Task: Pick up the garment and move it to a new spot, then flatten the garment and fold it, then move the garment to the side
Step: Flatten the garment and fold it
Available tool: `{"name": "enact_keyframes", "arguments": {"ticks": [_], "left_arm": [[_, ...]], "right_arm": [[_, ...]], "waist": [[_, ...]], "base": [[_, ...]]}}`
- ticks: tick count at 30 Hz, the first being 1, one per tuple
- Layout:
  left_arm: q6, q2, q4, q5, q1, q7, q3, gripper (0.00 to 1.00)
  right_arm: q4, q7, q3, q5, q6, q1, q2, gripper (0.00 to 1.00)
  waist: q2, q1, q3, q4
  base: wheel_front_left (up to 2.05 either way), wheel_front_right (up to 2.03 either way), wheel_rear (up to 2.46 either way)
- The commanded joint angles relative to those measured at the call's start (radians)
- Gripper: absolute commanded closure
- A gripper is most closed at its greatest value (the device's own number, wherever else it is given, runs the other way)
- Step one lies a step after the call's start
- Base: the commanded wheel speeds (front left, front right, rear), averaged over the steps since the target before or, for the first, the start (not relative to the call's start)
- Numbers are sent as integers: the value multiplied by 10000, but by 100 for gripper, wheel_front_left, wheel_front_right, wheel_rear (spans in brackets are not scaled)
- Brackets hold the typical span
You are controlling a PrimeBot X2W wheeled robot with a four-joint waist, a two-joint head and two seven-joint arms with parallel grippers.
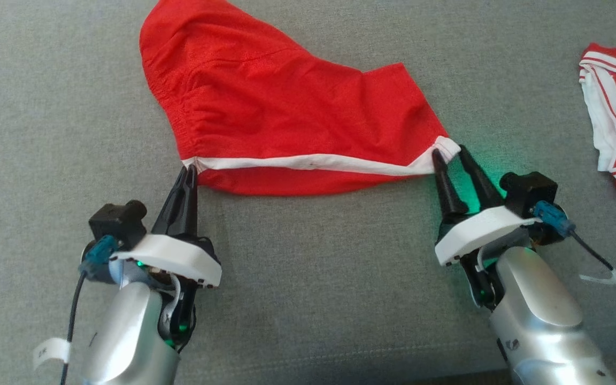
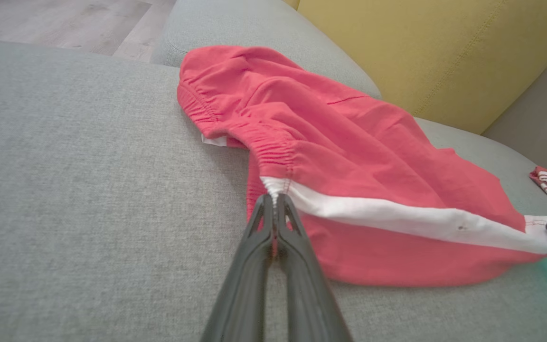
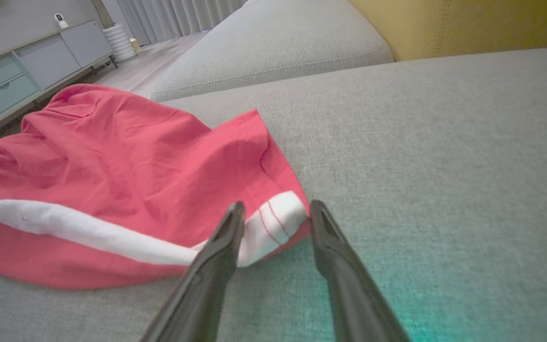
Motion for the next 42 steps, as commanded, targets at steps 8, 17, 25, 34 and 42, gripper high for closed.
{"name": "enact_keyframes", "arguments": {"ticks": [8, 17, 25, 34, 42], "left_arm": [[59, 126, -303, 172, -245, -53, 336, 100], [-213, 263, -1324, 1149, -441, -53, 1369, 100], [-544, 1566, -2229, 1836, -2676, -53, 1649, 100], [-627, 2365, -1989, 2095, -5563, 622, 1232, 100], [-654, 2201, -622, 2247, -6904, 723, 530, 100]], "right_arm": [[-263, -61, 62, 227, -9, -282, 47, 100], [-1683, -61, 136, 1379, -9, -409, 47, 100], [-3009, -61, -40, 1691, -9, -2387, -23, 100], [-3107, 392, 271, 1428, -9, -4874, -547, 100], [-1760, 374, 504, 1192, -9, -6320, -541, 100]], "waist": [[0, 0, -218, 49], [0, 0, -1835, -216], [0, 0, -2393, -399], [0, 0, -1673, -475], [0, 0, -335, -392]], "base": [[0, 0, 0], [0, 0, 0], [0, 0, 0], [0, 0, 0], [0, 0, 0]]}}
